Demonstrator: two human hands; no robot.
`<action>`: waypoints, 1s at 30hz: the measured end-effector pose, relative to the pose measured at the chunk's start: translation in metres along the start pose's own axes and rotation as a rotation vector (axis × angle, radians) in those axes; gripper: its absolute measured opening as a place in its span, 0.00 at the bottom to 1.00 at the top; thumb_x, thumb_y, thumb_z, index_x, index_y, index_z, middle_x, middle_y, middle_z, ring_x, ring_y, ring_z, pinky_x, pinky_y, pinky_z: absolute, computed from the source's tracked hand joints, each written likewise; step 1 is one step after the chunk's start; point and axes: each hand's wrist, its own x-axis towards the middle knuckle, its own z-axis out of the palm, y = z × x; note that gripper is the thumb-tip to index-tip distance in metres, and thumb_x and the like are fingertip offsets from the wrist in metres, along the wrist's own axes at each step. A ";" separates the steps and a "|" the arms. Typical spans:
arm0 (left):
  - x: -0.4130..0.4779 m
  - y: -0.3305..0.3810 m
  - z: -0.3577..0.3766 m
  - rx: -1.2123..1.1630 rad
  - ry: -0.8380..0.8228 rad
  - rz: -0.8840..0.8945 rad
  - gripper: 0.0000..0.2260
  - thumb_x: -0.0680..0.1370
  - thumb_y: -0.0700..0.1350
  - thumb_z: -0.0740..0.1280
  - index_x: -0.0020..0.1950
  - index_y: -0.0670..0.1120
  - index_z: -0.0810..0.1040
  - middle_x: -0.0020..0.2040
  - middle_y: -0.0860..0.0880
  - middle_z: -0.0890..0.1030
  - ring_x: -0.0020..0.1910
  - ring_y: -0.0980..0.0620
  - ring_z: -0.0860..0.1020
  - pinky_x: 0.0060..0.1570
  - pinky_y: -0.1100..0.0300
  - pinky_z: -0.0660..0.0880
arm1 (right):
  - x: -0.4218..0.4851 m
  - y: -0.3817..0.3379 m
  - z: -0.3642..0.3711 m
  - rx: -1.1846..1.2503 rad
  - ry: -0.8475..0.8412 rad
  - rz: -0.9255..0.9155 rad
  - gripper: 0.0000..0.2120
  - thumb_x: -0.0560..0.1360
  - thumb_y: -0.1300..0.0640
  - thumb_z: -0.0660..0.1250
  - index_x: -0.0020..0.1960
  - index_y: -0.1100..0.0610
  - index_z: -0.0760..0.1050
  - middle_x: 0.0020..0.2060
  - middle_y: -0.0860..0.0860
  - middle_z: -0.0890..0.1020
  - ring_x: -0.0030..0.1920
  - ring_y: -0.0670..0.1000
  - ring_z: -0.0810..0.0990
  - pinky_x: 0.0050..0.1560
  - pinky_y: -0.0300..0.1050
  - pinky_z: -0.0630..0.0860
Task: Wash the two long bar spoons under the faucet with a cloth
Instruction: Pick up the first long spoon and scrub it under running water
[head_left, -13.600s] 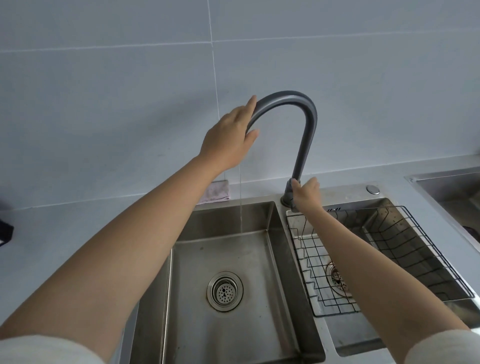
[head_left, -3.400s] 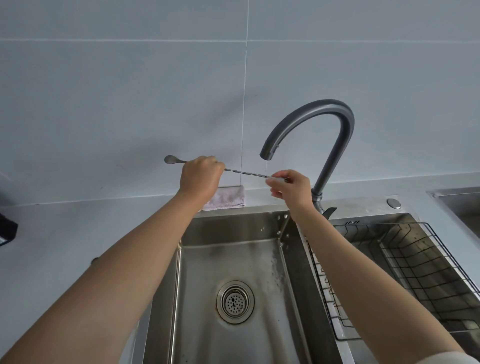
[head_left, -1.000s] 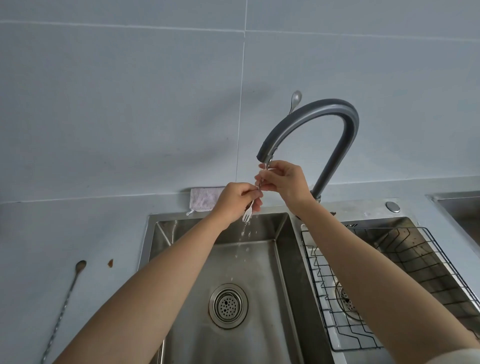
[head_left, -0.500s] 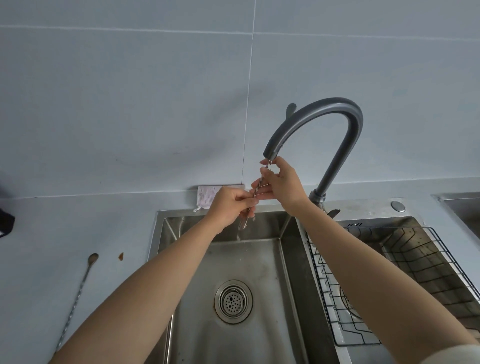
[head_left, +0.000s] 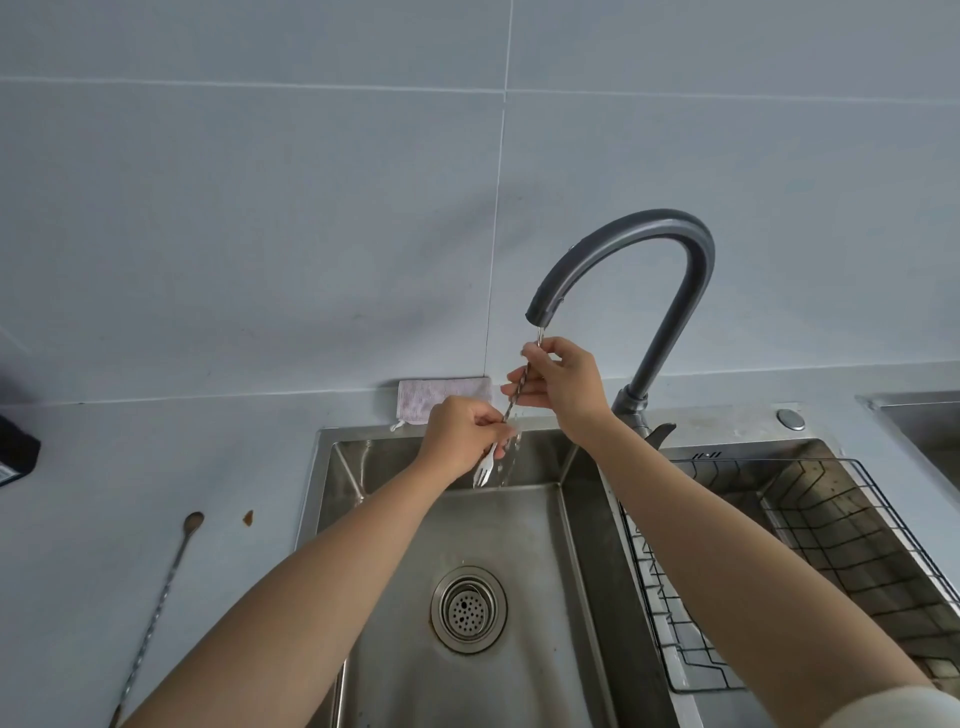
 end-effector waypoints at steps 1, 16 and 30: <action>-0.001 0.000 0.001 0.004 0.000 -0.006 0.05 0.73 0.36 0.70 0.41 0.33 0.81 0.26 0.49 0.78 0.24 0.55 0.77 0.30 0.67 0.73 | 0.000 0.001 0.000 -0.002 0.003 0.005 0.07 0.79 0.60 0.59 0.43 0.59 0.71 0.32 0.56 0.79 0.24 0.46 0.81 0.29 0.38 0.80; -0.014 -0.003 0.006 -0.004 0.027 0.013 0.06 0.74 0.36 0.68 0.44 0.32 0.81 0.29 0.45 0.78 0.18 0.65 0.74 0.33 0.65 0.76 | -0.002 -0.003 0.001 -0.057 0.005 0.048 0.05 0.80 0.57 0.59 0.49 0.59 0.69 0.33 0.57 0.78 0.24 0.47 0.81 0.27 0.39 0.80; -0.021 -0.013 0.002 0.054 -0.025 -0.011 0.09 0.78 0.36 0.63 0.51 0.31 0.79 0.40 0.39 0.80 0.29 0.57 0.77 0.32 0.73 0.73 | -0.001 -0.004 -0.001 0.117 0.033 0.057 0.09 0.77 0.58 0.62 0.39 0.58 0.68 0.32 0.56 0.79 0.26 0.48 0.82 0.32 0.42 0.81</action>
